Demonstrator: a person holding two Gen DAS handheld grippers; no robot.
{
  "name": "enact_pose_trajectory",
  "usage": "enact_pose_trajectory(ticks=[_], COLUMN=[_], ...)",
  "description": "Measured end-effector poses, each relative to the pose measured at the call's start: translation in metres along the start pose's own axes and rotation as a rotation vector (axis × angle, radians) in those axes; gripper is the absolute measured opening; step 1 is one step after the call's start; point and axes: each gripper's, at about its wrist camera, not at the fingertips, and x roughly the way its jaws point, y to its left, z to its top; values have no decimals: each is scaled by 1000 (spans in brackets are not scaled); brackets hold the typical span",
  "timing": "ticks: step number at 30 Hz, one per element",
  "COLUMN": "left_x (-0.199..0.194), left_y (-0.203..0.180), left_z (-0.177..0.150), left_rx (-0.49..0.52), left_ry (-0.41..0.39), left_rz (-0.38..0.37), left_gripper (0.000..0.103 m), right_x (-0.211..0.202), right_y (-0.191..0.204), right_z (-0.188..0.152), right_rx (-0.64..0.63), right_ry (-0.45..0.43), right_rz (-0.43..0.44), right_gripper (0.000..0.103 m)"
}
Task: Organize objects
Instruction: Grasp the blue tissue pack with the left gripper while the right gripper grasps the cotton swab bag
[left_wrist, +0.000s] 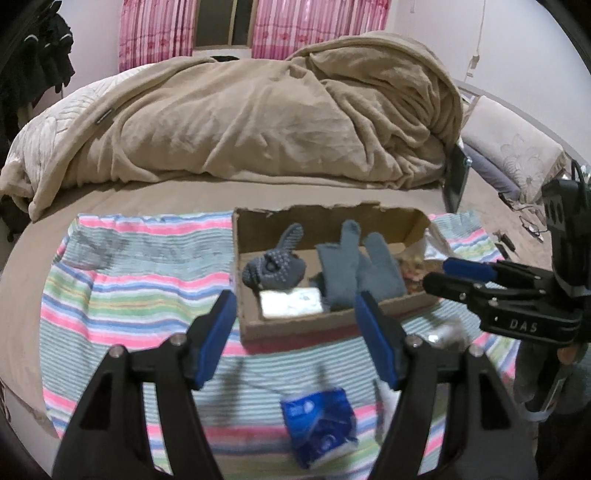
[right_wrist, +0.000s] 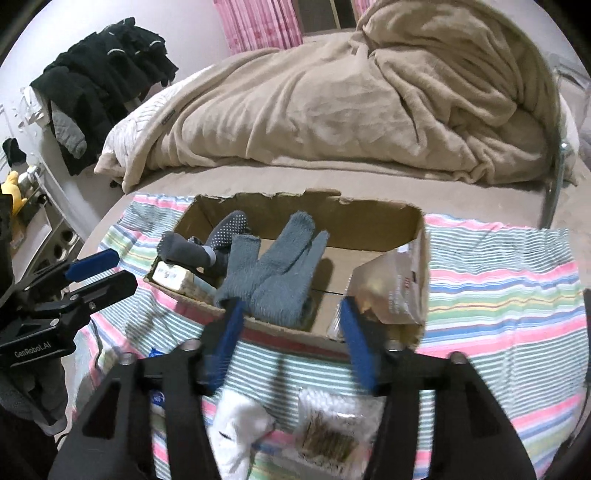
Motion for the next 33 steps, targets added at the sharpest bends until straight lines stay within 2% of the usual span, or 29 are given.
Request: enact_pose_trajectory(ticks=[5, 18, 33], left_x=[-11, -21, 5], left_y=[-4, -15, -18], left_z=[-8, -32, -67], left_rx=[-21, -31, -43], left_ry=[2, 40, 148], left_rz=[-4, -25, -15], left_gripper=[80, 80, 80], right_x=[-18, -42, -26], right_y=[-1, -4, -22], right_z=[-6, -25, -60], right_rx=[1, 6, 44], right_ry=[-21, -23, 58], right_rz=[-11, -35, -51], right_gripper=[66, 66, 66])
